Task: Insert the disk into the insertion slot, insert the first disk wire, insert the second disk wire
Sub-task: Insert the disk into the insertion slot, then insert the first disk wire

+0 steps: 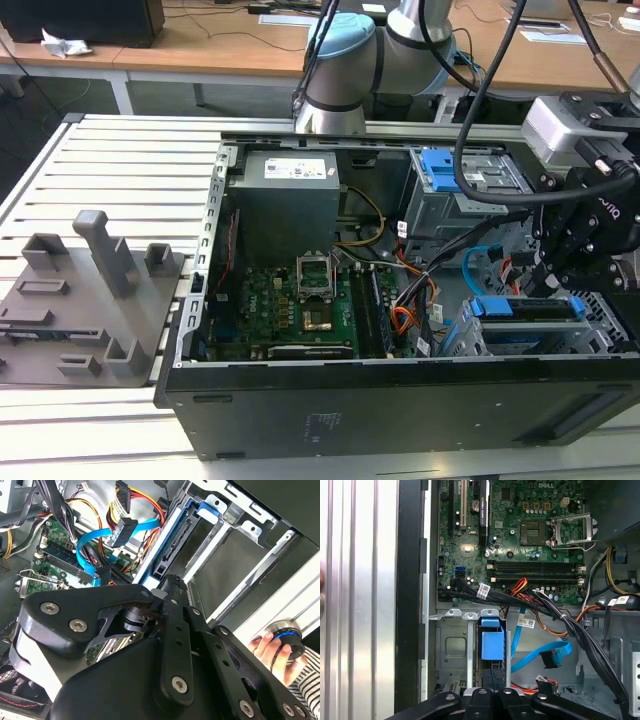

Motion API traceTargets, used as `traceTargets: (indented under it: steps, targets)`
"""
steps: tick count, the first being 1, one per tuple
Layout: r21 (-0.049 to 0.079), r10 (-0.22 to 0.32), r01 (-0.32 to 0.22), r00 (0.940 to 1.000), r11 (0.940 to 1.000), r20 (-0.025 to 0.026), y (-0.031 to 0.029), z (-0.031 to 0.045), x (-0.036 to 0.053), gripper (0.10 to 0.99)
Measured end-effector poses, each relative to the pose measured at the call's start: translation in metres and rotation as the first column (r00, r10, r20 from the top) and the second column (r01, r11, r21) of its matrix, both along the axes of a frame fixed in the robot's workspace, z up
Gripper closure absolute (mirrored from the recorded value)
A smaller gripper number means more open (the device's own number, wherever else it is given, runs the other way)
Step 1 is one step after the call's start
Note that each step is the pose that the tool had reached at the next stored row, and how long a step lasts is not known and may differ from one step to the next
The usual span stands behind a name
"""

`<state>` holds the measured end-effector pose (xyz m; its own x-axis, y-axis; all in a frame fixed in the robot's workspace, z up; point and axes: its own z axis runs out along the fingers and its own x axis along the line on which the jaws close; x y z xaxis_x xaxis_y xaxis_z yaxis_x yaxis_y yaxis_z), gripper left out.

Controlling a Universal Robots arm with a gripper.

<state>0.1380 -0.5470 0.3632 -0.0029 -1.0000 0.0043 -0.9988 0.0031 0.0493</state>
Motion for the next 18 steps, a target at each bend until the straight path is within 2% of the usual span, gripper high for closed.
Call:
traceTargets:
  steps: [5, 12, 18]
  targets:
    - [0.000, 0.000, 0.000, 1.0000, 1.0000, 0.0000, 0.0000, -0.0002, 0.0000, 0.980]
    - [0.000, 0.000, 0.000, 1.0000, 1.0000, -0.0005, 0.0000, -0.0002, 0.0191, 0.980]
    - [0.000, 0.000, 0.000, 1.0000, 1.0000, -0.0005, 0.0000, -0.0002, 0.0206, 0.980]
